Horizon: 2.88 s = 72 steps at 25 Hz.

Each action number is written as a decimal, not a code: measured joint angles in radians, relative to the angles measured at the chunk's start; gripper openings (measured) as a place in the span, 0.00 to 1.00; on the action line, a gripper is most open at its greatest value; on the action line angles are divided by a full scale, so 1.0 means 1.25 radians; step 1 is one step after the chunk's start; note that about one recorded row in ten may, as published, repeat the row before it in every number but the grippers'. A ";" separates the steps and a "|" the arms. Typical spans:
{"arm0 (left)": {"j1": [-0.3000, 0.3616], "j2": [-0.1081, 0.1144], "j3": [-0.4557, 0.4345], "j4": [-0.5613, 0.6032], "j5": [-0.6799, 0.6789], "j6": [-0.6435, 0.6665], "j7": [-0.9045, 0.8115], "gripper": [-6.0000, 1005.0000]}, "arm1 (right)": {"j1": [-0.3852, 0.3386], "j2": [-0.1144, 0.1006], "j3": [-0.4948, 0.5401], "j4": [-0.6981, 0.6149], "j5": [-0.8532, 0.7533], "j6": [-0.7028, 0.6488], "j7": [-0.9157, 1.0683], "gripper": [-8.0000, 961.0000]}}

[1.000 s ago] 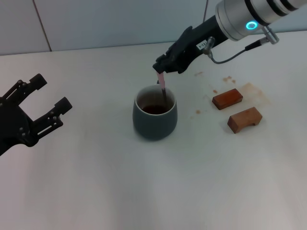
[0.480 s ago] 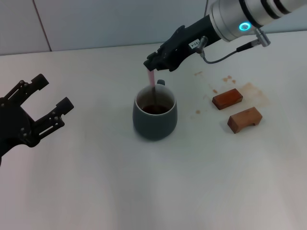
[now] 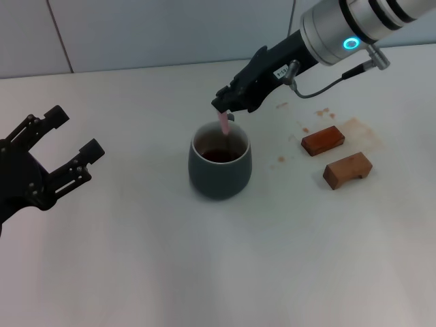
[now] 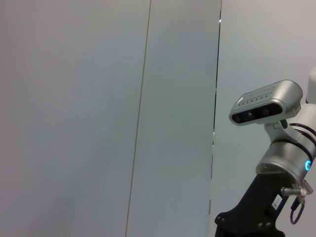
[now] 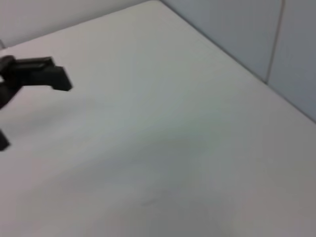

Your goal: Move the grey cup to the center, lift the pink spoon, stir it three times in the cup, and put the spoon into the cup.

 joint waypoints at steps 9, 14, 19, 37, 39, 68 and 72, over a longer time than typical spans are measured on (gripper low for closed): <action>0.001 -0.001 0.000 0.000 -0.007 0.002 0.001 0.86 | 0.000 0.003 -0.004 0.021 0.032 0.067 -0.006 0.22; 0.003 -0.001 0.000 0.000 -0.007 0.004 0.001 0.86 | -0.003 0.004 -0.004 0.022 0.015 0.062 -0.005 0.23; 0.001 -0.001 0.000 0.000 -0.009 0.006 0.001 0.86 | 0.000 0.004 -0.003 0.029 0.007 0.047 0.001 0.23; -0.004 -0.001 0.000 -0.001 -0.012 0.007 0.001 0.86 | -0.048 0.010 0.005 0.012 0.038 0.123 -0.007 0.51; -0.004 -0.001 0.000 -0.001 -0.012 0.008 0.001 0.86 | -0.065 0.010 0.005 0.005 0.064 0.135 -0.017 0.56; -0.135 0.100 0.384 0.218 0.055 -0.139 -0.371 0.86 | -0.350 -0.169 0.235 0.291 0.334 -0.141 -0.549 0.71; -0.157 0.108 0.383 0.223 0.094 -0.142 -0.402 0.86 | -0.345 -0.165 0.237 0.283 0.328 -0.131 -0.556 0.71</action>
